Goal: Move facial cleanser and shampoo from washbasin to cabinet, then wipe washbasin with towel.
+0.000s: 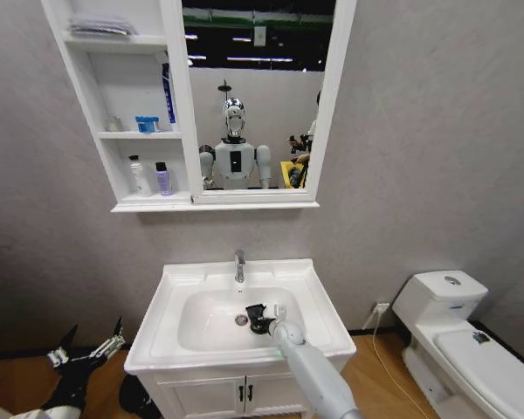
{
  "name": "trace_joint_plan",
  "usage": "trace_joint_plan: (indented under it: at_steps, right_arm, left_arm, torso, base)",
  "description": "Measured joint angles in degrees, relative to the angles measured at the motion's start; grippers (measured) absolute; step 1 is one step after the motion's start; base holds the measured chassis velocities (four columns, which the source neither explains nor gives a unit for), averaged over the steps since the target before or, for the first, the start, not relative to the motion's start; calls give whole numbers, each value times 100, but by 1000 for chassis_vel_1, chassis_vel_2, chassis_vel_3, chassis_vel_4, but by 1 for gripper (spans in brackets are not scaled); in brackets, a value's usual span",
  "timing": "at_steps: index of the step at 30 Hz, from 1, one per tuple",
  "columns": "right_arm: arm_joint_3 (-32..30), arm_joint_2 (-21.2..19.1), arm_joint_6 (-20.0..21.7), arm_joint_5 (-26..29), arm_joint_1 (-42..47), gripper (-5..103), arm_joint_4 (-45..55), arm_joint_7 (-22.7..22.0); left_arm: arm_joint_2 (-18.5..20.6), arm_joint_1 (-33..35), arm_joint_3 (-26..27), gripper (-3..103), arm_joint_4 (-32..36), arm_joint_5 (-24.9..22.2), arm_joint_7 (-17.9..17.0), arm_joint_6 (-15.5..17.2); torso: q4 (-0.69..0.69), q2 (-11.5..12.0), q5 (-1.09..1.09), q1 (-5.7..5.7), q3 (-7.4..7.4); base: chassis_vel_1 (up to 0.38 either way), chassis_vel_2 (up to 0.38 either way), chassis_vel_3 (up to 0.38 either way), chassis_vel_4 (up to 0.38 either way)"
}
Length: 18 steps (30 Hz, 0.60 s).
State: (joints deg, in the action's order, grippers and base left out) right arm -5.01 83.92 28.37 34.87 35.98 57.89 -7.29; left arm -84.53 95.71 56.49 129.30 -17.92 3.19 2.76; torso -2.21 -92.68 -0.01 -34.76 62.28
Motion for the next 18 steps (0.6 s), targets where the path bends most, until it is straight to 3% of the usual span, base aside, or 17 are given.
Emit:
trace_joint_plan:
  at_steps: [10, 18]
  right_arm:
    - [-43, 633, -158, -243, -168, 1, -493, 87]
    - [-73, 792, -183, -291, -268, 1, -619, 111]
  left_arm:
    - [0, 0, 0, 100, 0, 0, 0, 0]
    - [0, 0, 0, 100, 0, 0, 0, 0]
  torso:
    - [1, 1, 0, -1, 1]
    - [2, 1, 1, -1, 2]
  base:
    - [0, 0, 0, 0]
    - [0, 0, 0, 0]
